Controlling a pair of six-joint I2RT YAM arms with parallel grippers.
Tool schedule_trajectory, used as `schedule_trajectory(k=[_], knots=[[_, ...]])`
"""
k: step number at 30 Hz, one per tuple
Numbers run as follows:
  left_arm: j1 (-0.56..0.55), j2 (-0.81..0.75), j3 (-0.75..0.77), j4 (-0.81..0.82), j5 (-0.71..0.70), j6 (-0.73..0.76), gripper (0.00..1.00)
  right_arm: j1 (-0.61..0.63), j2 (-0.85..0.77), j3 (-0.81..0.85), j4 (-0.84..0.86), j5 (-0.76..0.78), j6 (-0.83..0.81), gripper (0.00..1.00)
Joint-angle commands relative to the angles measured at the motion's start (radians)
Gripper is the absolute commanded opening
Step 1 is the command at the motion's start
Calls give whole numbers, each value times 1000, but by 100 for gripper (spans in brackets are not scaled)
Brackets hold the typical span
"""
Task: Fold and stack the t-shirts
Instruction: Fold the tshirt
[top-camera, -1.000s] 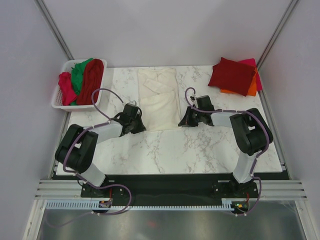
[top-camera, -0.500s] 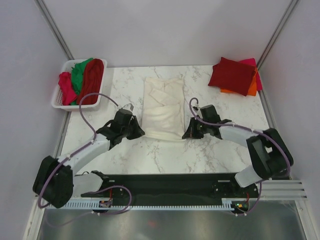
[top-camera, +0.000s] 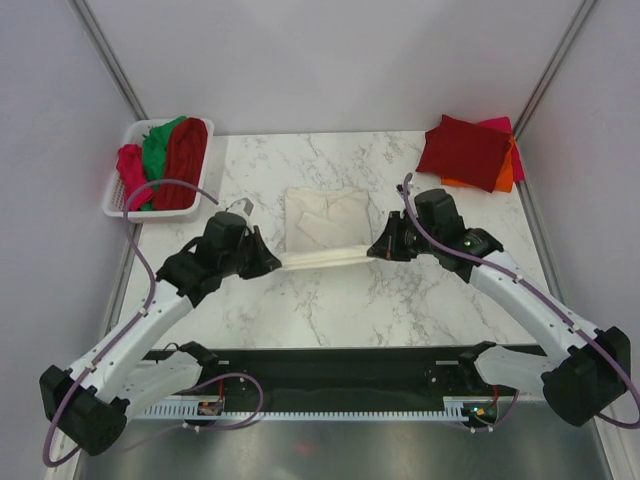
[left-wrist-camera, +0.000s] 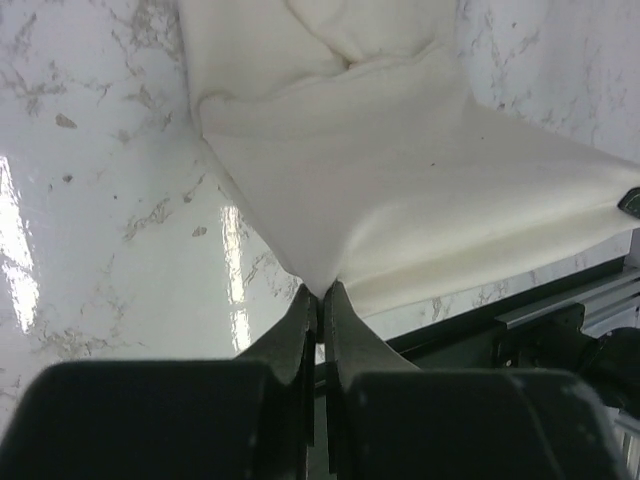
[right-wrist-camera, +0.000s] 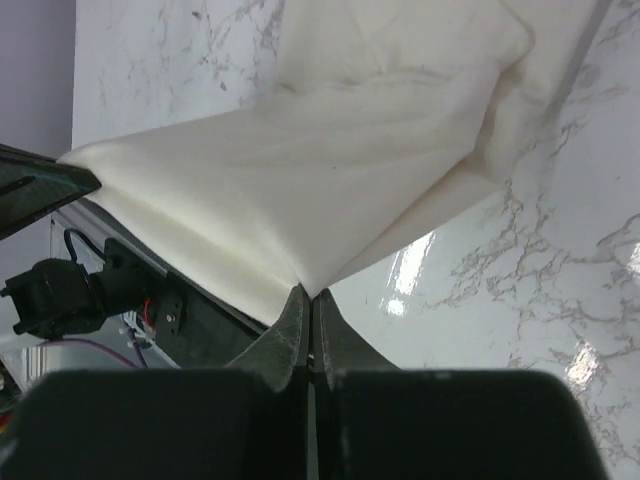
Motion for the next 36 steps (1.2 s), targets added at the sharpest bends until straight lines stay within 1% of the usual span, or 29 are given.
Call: schedule_trajectory(k=[1,2,4,5,6,7,10,12,16,18,19,20,21,22,23,24,25,26,27,28,29,30,31,32,33,34,35,36], knots=[[8,83,186,-107,-120,69,2,-11,64,125,-110,150,-61,0],[10,111,220,-108,-134,80,2,-12,104,175,-116,164,-77,0],[10,196,289,-113,-141,112,3,-14,141,221,-129,205,-87,0],[10,224,353,-116,-143,121,4,-15,171,261,-132,219,-98,0],[10,258,385,-117,-143,146,4,-18,185,278,-135,230,-103,0],[12,314,438,-119,-149,157,4,-24,199,294,-138,244,-106,0],[24,419,527,-125,-167,195,5,-47,260,346,-138,256,-123,0],[42,465,567,-125,-164,212,5,-58,314,389,-138,259,-137,0],[77,594,697,-125,-146,238,5,-89,406,468,-141,268,-144,0],[96,674,744,-125,-137,249,5,-95,475,525,-133,287,-144,0],[104,701,794,-125,-137,252,6,-104,507,551,-135,290,-146,0],[125,738,825,-127,-114,250,6,-112,582,609,-136,291,-146,0],[137,810,860,-128,-102,249,6,-119,627,642,-132,305,-144,0],[149,856,932,-130,-98,244,13,-142,679,681,-144,308,-135,0],[177,905,973,-128,-73,252,19,-158,796,794,-153,290,-135,4],[192,1033,1021,-131,-68,256,24,-173,861,862,-150,270,-141,25],[212,1101,1134,-163,-65,247,58,-199,929,945,-182,255,-146,56],[258,1167,1200,-180,67,237,78,-213,1063,1151,-228,264,-150,98],[278,1245,1274,-203,126,230,96,-224,1126,1276,-294,296,-140,98],[289,1339,1402,-231,167,229,100,-237,1179,1394,-430,378,-126,98],[300,1370,1444,-232,205,241,100,-239,1229,1547,-467,399,-114,98],[303,1385,1477,-238,213,243,100,-238,1222,1564,-477,416,-103,98],[305,1378,1500,-242,219,241,100,-233,1193,1541,-439,422,-94,98],[305,1363,1497,-240,222,244,100,-225,1096,1410,-393,429,-92,98],[302,1344,1489,-239,216,252,100,-216,1033,1322,-336,433,-97,98],[300,1315,1454,-239,208,253,100,-195,971,1230,-224,430,-98,98],[292,1262,1433,-239,187,262,100,-186,852,1047,-163,373,-101,98],[288,1229,1407,-239,167,269,100,-176,801,965,-106,336,-100,98]])
